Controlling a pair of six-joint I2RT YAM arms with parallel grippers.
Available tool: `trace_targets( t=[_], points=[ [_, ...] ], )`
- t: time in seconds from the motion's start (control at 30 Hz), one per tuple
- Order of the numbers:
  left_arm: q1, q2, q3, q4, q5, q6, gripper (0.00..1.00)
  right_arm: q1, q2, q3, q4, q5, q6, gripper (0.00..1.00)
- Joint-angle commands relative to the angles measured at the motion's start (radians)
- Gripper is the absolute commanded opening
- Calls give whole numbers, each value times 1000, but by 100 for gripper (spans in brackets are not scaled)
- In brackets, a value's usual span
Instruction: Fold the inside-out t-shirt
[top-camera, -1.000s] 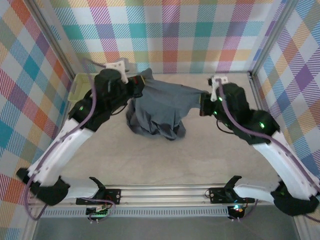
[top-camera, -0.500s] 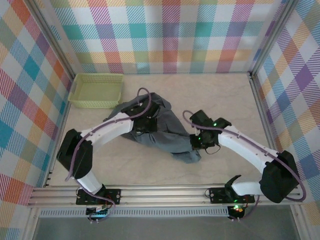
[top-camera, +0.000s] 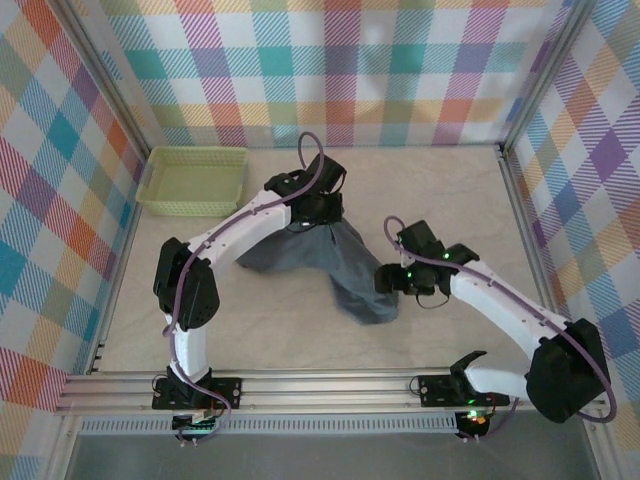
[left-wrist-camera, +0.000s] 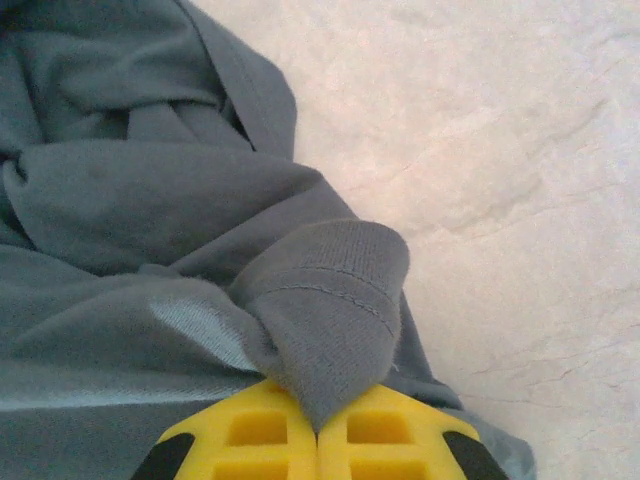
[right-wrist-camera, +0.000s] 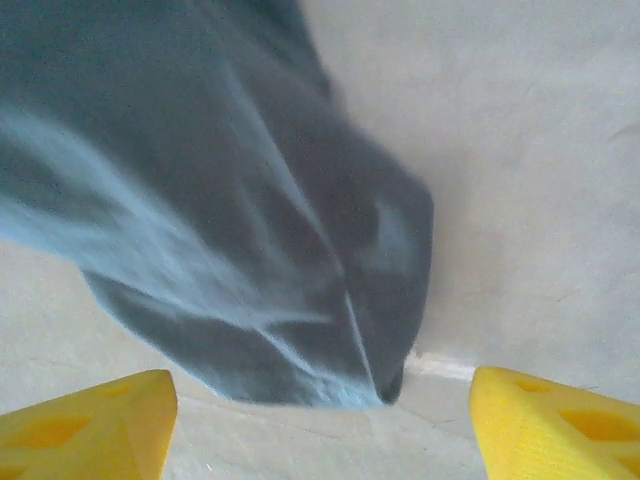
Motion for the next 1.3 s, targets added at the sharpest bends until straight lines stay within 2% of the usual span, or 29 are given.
trace_targets(
  t=[0.0, 0.1, 0.23, 0.33, 0.53, 0.73, 0.97, 1.07, 1.1, 1.17, 1.27],
  points=[
    [10, -2, 92, -27, -20, 36, 0, 5, 40, -99, 104, -91, 59, 79],
    [10, 13, 152, -50, -3, 47, 0, 19, 98, -119, 198, -141, 73, 78],
    [10, 32, 178, -64, 15, 48, 0, 41, 204, -79, 251, -123, 74, 70],
    [10, 29, 174, -65, 12, 47, 0, 68, 266, -54, 290, -126, 72, 67],
    [15, 28, 177, -73, -7, 50, 0, 183, 264, -24, 361, -9, 98, 66],
    [24, 31, 175, -78, -4, 43, 0, 286, 310, -2, 437, 91, 152, 55],
    [25, 30, 172, -78, 2, 41, 0, 295, 421, 53, 420, 174, 178, 36],
    [27, 30, 172, -82, -4, 44, 0, 300, 434, 80, 369, 199, 178, 17],
    [29, 30, 173, -85, -11, 44, 0, 301, 416, 88, 335, 209, 175, 9],
    [35, 30, 175, -90, -39, 52, 0, 302, 341, 101, 247, 213, 168, 0],
    [45, 36, 176, -85, -112, 77, 0, 303, 164, 125, 110, 181, 139, 0]
  ],
)
